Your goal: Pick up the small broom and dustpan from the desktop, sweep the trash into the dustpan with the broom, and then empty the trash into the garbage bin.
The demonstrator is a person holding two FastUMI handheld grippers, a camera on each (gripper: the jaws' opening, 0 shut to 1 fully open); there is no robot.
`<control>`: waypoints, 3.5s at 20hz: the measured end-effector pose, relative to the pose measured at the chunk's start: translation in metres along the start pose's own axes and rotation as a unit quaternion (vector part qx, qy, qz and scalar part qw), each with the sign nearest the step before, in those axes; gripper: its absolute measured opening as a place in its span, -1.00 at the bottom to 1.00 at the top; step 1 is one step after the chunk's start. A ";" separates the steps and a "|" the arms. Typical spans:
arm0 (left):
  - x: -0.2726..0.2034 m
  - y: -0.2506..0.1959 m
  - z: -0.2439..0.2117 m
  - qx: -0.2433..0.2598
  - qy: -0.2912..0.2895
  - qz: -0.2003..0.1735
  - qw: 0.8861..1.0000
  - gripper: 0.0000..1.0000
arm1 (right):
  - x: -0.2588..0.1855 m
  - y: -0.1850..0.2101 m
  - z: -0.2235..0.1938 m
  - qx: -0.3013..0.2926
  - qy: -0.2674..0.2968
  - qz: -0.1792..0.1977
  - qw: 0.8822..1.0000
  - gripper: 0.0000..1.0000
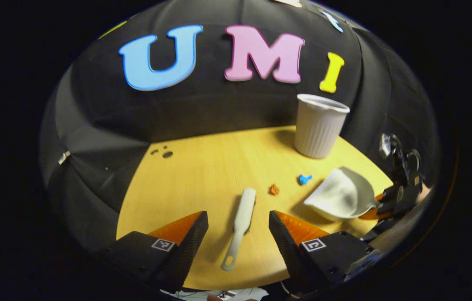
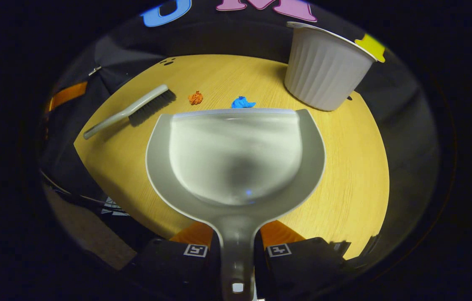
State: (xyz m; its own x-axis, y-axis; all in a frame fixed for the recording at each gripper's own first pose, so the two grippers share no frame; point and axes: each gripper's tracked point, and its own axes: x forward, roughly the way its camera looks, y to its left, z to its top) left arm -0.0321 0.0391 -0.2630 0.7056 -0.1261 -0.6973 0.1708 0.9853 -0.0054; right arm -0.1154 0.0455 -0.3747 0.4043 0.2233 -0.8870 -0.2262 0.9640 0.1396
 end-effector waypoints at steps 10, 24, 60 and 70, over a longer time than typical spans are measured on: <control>0.082 0.002 -0.086 0.038 0.194 -0.039 0.980 0.77 | -0.039 -0.023 -0.024 0.023 0.002 -0.037 0.999 -0.27; 0.122 -0.001 -0.096 0.063 0.256 -0.053 0.963 -0.17 | -0.047 -0.022 -0.041 0.007 0.029 -0.032 0.999 -0.27; 0.153 -0.212 -0.019 0.138 0.234 -0.287 0.919 -0.51 | 0.037 -0.056 -0.009 -0.170 0.094 0.081 0.978 -0.27; 0.118 -0.151 0.014 0.058 0.186 -0.186 0.963 -0.50 | 0.037 -0.052 -0.009 -0.078 0.045 0.047 0.995 -0.27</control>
State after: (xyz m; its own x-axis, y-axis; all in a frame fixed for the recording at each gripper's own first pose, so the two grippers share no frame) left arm 0.0345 -0.1263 -0.3344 0.2892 -0.3960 -0.8715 0.4540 0.8582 -0.2393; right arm -0.0966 0.0025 -0.4184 0.2954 0.2913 -0.9099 -0.3979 0.9033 0.1600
